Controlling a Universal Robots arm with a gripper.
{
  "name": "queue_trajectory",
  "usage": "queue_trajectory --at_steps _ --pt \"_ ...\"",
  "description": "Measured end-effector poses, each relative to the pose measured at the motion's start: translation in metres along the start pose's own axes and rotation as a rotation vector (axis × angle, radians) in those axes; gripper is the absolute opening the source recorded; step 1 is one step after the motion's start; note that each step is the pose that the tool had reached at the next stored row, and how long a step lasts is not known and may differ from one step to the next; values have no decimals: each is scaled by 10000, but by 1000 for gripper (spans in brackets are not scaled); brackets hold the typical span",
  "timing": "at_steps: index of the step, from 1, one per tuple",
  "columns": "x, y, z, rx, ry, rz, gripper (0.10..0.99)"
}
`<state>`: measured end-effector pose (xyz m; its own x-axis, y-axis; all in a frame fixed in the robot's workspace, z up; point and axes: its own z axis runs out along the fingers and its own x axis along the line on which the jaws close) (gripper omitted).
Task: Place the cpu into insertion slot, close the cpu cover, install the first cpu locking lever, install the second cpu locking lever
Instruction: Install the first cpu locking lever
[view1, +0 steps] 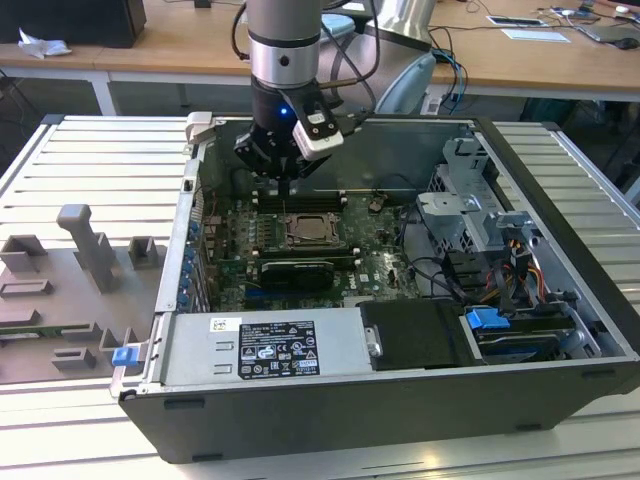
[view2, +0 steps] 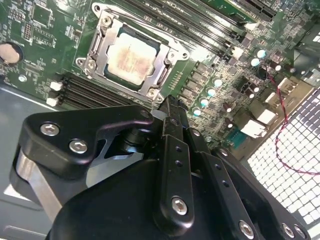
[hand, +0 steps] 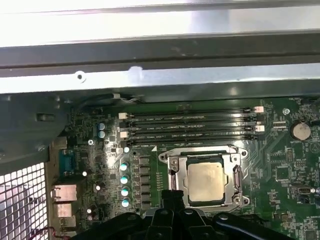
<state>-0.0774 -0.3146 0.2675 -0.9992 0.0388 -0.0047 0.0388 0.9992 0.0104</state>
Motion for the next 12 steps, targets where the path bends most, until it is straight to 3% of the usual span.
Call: queue_trajectory --at_steps 8,12 --pt "88 10 11 -1 6 -533 106" --pt "111 70 19 -3 7 -714 106"
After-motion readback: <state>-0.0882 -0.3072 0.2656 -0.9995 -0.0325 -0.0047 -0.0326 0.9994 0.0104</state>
